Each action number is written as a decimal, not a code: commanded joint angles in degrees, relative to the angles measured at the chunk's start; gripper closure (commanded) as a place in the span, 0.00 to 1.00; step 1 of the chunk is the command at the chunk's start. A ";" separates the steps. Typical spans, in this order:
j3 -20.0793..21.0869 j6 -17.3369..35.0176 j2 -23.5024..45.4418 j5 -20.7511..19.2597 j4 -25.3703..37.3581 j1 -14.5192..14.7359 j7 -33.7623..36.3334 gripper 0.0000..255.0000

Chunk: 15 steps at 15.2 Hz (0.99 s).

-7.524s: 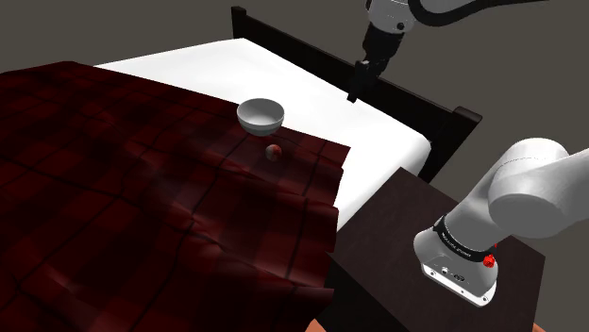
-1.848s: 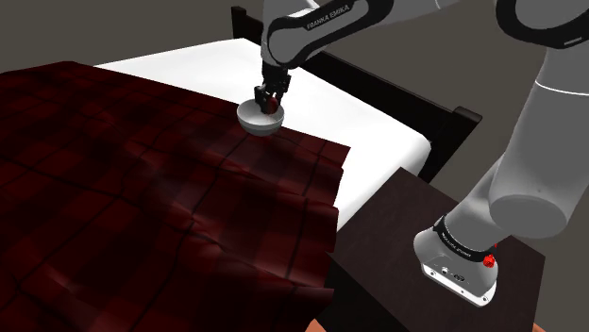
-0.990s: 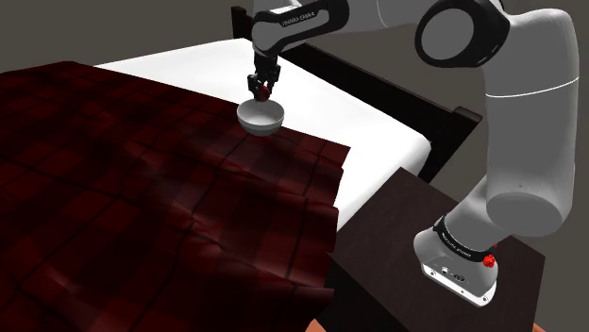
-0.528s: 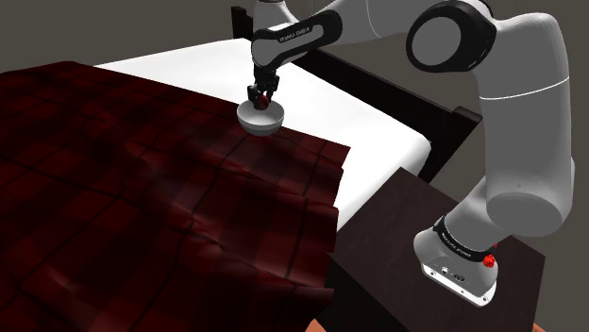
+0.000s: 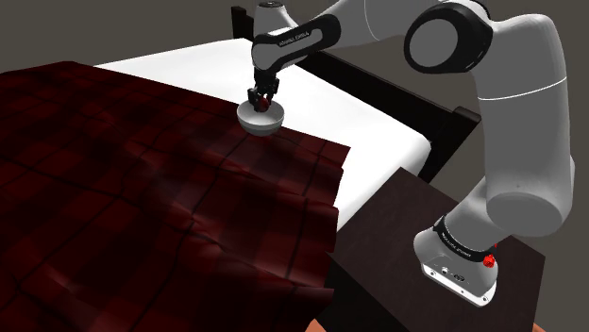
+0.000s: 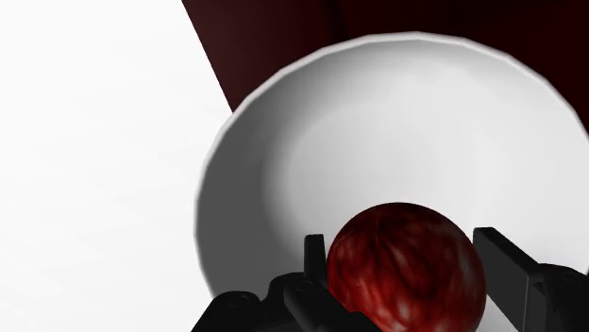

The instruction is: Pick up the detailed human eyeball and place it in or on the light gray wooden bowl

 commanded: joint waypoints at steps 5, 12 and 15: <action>0.00 0.01 0.00 0.00 0.00 0.00 0.00 0.00; 0.24 -4.61 -4.28 0.32 0.35 -0.10 -0.17 0.00; 0.24 -4.61 -4.28 0.32 0.35 -0.10 -0.17 0.00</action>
